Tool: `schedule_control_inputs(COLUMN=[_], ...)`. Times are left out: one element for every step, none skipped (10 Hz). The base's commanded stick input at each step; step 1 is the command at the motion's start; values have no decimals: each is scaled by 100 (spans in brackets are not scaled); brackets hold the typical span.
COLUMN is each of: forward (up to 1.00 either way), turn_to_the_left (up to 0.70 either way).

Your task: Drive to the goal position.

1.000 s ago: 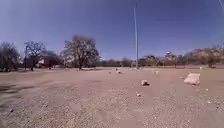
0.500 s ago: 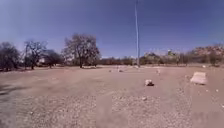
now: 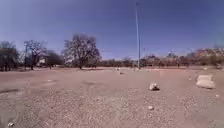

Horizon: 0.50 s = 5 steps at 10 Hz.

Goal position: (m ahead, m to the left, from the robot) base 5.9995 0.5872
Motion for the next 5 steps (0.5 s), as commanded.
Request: schedule_control_inputs(forward=[70,70,70,70,70], turn_to_the_left=[0,0,0,0,0])
